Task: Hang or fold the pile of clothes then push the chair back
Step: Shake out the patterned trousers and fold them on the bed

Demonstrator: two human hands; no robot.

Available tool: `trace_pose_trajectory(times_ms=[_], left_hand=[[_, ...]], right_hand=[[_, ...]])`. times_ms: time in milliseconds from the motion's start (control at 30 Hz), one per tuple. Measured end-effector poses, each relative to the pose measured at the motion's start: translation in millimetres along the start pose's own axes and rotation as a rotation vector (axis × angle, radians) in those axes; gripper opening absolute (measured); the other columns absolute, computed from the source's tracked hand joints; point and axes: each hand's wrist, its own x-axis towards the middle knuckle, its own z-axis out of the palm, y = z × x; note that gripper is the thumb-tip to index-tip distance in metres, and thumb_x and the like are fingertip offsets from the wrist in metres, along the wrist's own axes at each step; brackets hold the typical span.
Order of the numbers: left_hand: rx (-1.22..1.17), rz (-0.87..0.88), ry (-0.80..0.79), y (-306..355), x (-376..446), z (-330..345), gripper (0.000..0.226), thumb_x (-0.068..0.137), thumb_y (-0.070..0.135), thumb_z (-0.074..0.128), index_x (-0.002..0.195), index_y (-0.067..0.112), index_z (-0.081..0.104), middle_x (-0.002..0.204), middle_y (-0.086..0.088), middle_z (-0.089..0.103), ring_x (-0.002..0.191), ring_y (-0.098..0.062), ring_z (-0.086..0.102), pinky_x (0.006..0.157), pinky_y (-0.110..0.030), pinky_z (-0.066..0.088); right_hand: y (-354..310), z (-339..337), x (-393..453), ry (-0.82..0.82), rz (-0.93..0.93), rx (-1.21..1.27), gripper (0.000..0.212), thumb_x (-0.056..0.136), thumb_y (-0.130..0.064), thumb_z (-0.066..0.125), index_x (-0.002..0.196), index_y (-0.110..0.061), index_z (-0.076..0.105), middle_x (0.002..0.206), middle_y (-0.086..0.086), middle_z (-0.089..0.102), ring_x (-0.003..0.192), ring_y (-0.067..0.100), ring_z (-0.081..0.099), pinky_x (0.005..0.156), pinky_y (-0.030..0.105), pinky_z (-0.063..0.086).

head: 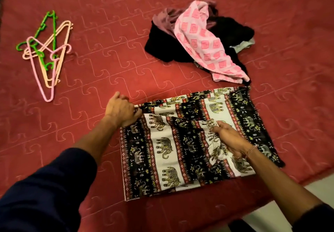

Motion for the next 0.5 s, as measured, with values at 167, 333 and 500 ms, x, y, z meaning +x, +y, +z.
trace_pose_trajectory(times_ms=[167,333,500], left_hand=[[-0.013,0.014,-0.038,-5.5,1.5,2.9,0.085,0.087,0.073,-0.008,0.055,0.021,0.051,0.090,0.006,0.063,0.097,-0.013,0.049,0.101,-0.039,0.032],[0.023,-0.025,-0.040,-5.2,0.9,2.5,0.083,0.093,0.072,0.002,0.062,0.021,0.060,0.115,-0.001,0.058,0.107,-0.015,0.046,0.097,-0.039,0.035],[-0.028,-0.193,0.008,4.9,2.0,11.5,0.074,0.097,0.065,0.009,0.064,0.019,0.056,0.098,-0.003,0.062,0.093,-0.019,0.050,0.095,-0.041,0.040]], right_hand=[[5.2,-18.0,1.2,-0.024,-0.011,-0.084,0.068,0.103,-0.037,0.051,0.159,-0.015,0.019,0.147,0.013,0.047,0.062,0.000,0.068,0.054,0.013,0.053],[8.8,-34.8,-0.6,-0.050,-0.060,-0.040,0.062,0.101,-0.036,0.052,0.155,-0.016,0.028,0.161,0.011,0.026,0.143,0.034,0.036,0.111,0.043,0.035],[18.9,-49.7,4.2,0.027,-0.094,-0.075,0.039,0.103,-0.035,0.049,0.139,-0.021,0.050,0.152,0.004,0.041,0.136,0.028,0.044,0.106,0.048,0.040]])
